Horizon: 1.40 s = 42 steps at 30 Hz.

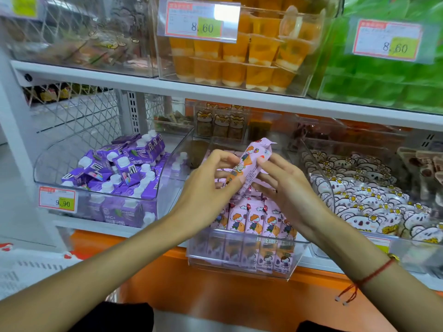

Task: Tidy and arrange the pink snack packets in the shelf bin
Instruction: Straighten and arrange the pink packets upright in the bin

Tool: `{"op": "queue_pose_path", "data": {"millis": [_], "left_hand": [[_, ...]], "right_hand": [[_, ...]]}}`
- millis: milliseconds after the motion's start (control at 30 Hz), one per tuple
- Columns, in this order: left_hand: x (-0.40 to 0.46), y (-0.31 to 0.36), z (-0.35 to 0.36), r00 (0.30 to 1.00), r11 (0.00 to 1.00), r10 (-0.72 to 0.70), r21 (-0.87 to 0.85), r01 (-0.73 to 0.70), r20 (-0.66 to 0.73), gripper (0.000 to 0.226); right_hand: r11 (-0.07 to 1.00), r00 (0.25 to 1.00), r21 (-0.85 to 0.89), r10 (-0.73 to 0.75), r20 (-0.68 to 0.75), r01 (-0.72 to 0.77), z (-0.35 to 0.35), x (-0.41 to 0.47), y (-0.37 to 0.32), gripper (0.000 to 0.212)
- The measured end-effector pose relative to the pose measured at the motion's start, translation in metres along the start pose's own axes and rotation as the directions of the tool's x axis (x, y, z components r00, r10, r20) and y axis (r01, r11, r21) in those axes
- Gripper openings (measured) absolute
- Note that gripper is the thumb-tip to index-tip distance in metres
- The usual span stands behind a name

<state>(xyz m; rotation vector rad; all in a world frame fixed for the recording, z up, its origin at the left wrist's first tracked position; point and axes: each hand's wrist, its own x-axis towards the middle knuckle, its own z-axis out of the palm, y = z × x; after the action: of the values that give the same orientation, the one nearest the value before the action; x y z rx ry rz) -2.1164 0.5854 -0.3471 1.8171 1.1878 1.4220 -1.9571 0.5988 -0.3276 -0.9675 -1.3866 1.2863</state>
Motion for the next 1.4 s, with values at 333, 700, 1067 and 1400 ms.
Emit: {"op": "queue_pose_path", "data": {"millis": [333, 700, 1067, 1400], "left_hand": [[-0.004, 0.0, 0.0, 0.99, 0.957, 0.142, 0.26, -0.132, -0.02, 0.043], [0.003, 0.001, -0.006, 0.997, 0.997, 0.068, 0.024, -0.069, 0.044, 0.045], [0.007, 0.007, -0.02, 0.98, 0.981, 0.192, -0.011, -0.192, -0.047, 0.034], [0.01, 0.01, -0.025, 0.994, 0.988, 0.053, -0.15, -0.039, 0.096, 0.032]], "right_hand": [[0.997, 0.967, -0.076, -0.043, -0.252, 0.024, 0.004, -0.001, 0.003, 0.035], [0.938, 0.967, -0.26, -0.25, -0.049, 0.229, 0.004, -0.007, -0.005, 0.035], [0.741, 0.84, -0.399, -0.505, 0.199, 0.54, 0.002, -0.014, -0.005, 0.03], [0.892, 0.929, -0.261, -0.361, 0.08, 0.369, -0.003, -0.01, -0.008, 0.045]]}}
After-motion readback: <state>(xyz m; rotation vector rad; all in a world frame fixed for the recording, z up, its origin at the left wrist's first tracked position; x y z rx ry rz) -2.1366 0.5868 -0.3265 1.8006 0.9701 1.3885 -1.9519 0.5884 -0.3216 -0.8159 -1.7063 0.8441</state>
